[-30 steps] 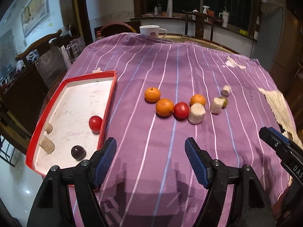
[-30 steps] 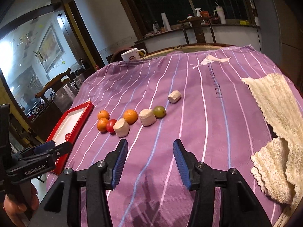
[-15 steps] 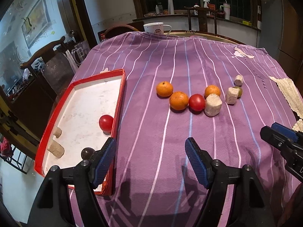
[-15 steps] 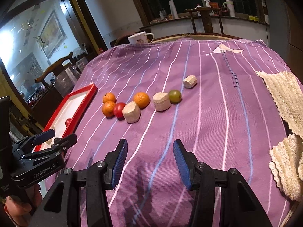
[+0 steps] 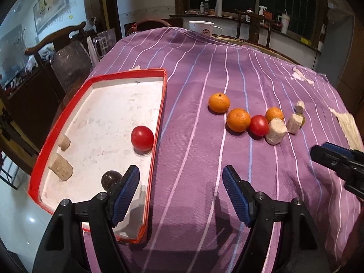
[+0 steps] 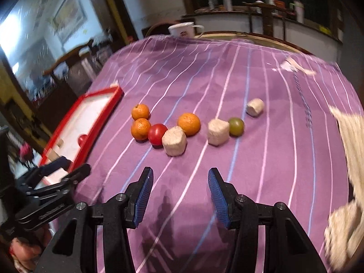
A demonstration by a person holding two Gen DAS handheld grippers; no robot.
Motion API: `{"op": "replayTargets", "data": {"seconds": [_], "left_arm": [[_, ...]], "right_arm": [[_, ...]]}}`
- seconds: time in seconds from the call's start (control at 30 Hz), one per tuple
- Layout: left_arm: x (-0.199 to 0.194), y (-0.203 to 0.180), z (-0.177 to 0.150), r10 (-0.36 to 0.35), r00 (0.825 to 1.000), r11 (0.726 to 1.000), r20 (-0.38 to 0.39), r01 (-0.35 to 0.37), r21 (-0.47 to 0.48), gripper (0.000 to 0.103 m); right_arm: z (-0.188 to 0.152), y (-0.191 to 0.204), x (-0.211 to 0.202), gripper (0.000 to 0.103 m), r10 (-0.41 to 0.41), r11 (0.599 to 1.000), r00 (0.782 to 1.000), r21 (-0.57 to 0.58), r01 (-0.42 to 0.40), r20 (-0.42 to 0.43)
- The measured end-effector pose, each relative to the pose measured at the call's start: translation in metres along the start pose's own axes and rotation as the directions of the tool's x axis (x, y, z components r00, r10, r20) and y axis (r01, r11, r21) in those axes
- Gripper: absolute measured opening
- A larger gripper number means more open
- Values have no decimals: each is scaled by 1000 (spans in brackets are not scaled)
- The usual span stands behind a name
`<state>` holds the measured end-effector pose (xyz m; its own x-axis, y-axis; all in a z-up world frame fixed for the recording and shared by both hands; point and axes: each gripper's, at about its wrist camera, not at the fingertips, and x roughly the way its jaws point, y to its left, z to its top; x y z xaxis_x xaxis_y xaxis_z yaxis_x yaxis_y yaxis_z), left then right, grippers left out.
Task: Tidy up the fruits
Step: 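Grasp the large beige cork cylinder with the right tool, then grasp an orange with the left tool while the right tool holds the cork cylinder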
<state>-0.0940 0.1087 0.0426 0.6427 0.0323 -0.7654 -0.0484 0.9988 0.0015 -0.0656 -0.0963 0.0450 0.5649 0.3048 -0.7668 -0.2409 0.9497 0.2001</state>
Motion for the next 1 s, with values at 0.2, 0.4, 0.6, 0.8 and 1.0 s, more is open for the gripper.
{"op": "replayTargets", "data": {"seconds": [0.2,0.4,0.6,0.8,1.0], "left_arm": [[1,8,0,-29,1000,999,4,29,-18,75],[2,8,0,-56,998,998,2,56,-23,75],[3,-3,1,-86,996,996,-14,86,-3,75],[4,-14,11,-135,991,990,-24,136,23,75],[30,-26,41,-194,980,981,-39,195,8,75]], "right_arm": [[16,11,43,54,-48,997,998,-69,46,-27],[31,16,63,53,-39,996,999,-76,38,-7],[30,18,63,36,2,996,1000,-90,-2,2],[20,1,40,36,25,998,1000,-56,-25,3],[-2,-15,18,35,37,999,999,-37,-37,1]]}}
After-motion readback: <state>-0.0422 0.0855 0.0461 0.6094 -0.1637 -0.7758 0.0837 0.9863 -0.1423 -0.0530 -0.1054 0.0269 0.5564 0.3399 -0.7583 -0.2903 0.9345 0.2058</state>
